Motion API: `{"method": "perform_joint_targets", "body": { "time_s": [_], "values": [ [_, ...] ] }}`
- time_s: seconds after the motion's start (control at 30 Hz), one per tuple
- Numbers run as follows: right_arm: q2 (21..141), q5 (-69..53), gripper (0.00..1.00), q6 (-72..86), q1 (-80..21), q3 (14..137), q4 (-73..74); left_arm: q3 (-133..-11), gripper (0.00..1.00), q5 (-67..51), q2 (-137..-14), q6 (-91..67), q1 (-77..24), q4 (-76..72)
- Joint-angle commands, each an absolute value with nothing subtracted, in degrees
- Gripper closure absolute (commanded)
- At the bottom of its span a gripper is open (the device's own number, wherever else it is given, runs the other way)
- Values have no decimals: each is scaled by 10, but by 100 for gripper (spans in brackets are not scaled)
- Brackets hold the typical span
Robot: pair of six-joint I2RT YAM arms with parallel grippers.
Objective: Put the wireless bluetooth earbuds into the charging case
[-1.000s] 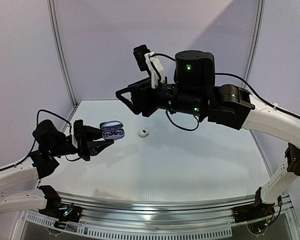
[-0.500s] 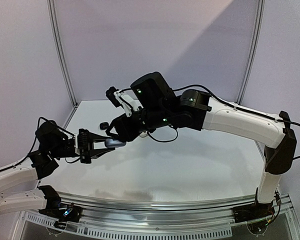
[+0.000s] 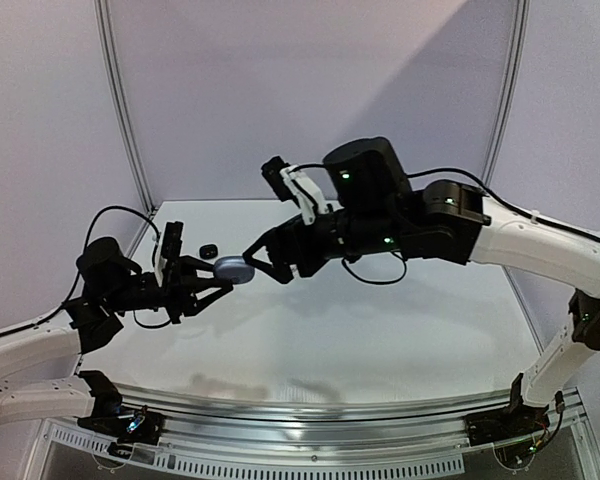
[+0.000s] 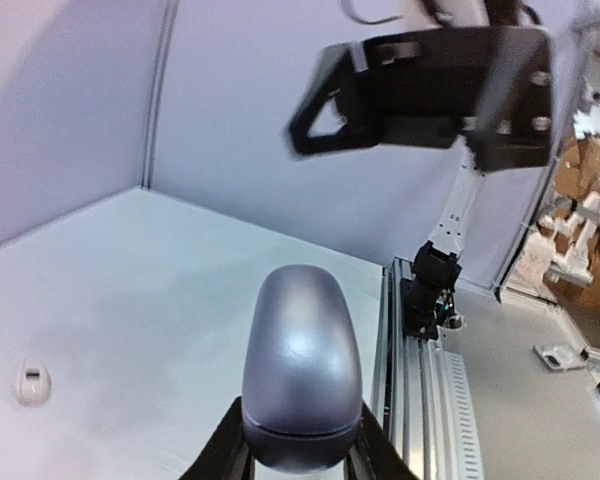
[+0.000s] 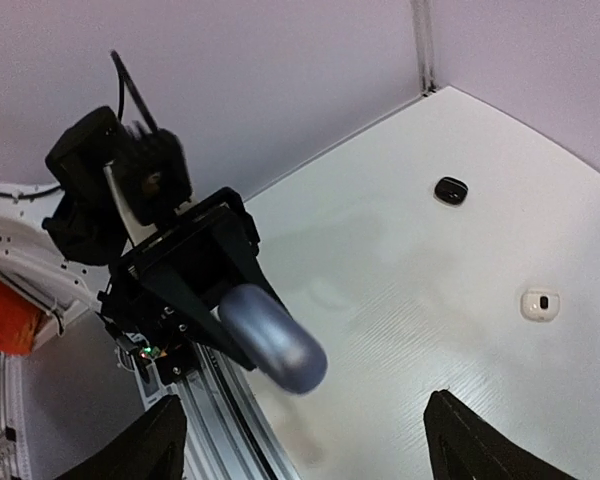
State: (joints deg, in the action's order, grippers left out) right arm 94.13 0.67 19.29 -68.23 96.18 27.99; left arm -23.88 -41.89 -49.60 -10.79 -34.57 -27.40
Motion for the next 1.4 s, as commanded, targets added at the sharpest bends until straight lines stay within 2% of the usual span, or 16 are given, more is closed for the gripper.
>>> {"method": "perform_joint_targets", "body": {
  "time_s": [0.0,0.2,0.3,0.5,0.63,0.8,1.0,1.03,1.1,1.13,1.2,1.23,1.37],
  "values": [
    [867,89,12,235,-669,883,213,-198,100,-417,-558,-444,-278,-319],
    [828,146,12,264,-666,828,212,-238,100,-421,-677,-502,-206,-190],
    [827,147,2,274,-666,820,216,-261,100,-463,-759,-527,-189,-131],
    [810,161,1,289,-667,793,206,-307,100,-482,-875,-496,-163,-123],
    [787,178,1,299,-666,761,180,-352,100,-494,-929,-432,-155,-56],
    [784,179,1,313,-668,753,187,-405,100,-591,-1083,-454,-129,-38],
    [774,192,1,317,-677,753,198,-339,100,-546,-1038,-527,-129,-159],
    [771,194,1,318,-679,752,196,-337,93,-545,-1041,-533,-129,-162],
    [767,199,1,317,-680,751,196,-336,64,-540,-1039,-530,-129,-153],
    [766,201,1,317,-683,751,195,-336,47,-536,-1037,-525,-129,-144],
    [763,203,1,316,-684,751,194,-336,4,-532,-1030,-520,-129,-137],
    [762,205,1,318,-685,750,195,-336,1,-531,-1025,-521,-129,-133],
    [756,240,1,338,-684,748,219,-330,1,-520,-1003,-524,-129,-96]
  ]
}}
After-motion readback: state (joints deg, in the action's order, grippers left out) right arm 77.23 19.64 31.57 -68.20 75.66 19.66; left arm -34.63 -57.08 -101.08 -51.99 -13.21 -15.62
